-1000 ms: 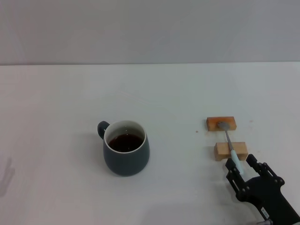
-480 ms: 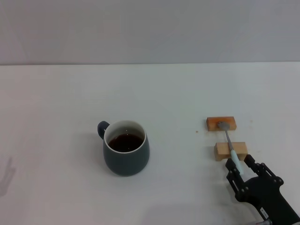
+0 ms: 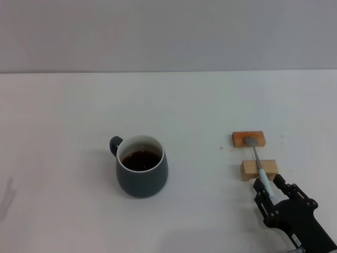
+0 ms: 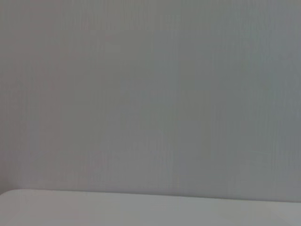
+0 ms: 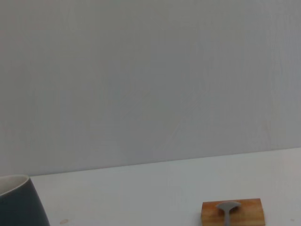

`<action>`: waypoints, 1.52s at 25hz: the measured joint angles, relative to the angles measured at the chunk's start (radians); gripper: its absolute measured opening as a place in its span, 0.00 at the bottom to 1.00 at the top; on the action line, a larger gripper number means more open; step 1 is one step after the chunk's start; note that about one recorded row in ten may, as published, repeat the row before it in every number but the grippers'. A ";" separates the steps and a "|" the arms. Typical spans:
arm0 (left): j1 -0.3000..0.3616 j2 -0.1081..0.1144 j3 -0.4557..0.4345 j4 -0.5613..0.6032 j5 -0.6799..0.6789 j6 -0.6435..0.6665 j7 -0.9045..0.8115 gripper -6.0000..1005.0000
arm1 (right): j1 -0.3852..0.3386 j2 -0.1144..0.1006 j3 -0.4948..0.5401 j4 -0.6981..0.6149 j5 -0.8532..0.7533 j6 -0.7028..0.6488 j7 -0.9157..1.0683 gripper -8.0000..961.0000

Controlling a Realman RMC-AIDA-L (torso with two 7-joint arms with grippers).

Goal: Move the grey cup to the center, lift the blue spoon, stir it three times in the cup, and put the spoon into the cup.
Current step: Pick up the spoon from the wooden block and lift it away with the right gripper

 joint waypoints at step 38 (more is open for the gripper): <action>-0.003 0.000 -0.001 0.018 -0.002 0.002 0.000 0.86 | 0.014 -0.005 0.020 0.020 -0.001 -0.005 0.001 0.18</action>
